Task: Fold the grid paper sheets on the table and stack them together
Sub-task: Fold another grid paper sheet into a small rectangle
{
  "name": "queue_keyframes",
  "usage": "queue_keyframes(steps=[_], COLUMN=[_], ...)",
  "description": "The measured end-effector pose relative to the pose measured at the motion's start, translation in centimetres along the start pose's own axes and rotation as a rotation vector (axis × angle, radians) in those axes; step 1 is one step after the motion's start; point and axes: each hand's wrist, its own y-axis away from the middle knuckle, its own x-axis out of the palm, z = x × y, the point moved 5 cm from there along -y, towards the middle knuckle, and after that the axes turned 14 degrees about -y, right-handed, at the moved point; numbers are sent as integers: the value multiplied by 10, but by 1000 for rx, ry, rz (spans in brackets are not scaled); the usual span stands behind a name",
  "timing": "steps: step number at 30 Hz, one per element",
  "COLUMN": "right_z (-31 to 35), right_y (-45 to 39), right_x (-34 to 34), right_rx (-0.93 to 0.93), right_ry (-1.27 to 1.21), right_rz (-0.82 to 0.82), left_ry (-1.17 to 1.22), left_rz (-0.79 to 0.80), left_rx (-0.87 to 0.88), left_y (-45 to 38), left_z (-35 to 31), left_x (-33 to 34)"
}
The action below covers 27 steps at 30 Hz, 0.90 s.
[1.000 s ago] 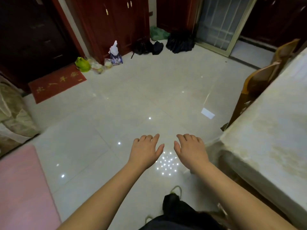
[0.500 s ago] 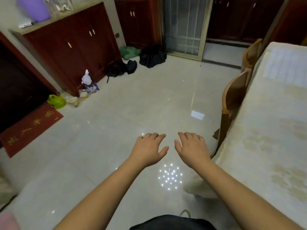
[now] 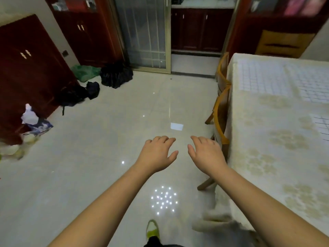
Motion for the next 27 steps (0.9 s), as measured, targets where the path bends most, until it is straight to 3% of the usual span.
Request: queue_keyframes(steps=[11,27], right_z=[-19,-191], right_y=[-48,-80], right_x=[-21,-71], right_rx=[332,658], right_ry=[-9,-69], right_rz=[-153,-249], left_ry=[48,-42], left_rz=[-49,-88], left_rx=[320,733], left_y=[-106,-284], left_z=[14,-153], left_x=[-12,-39])
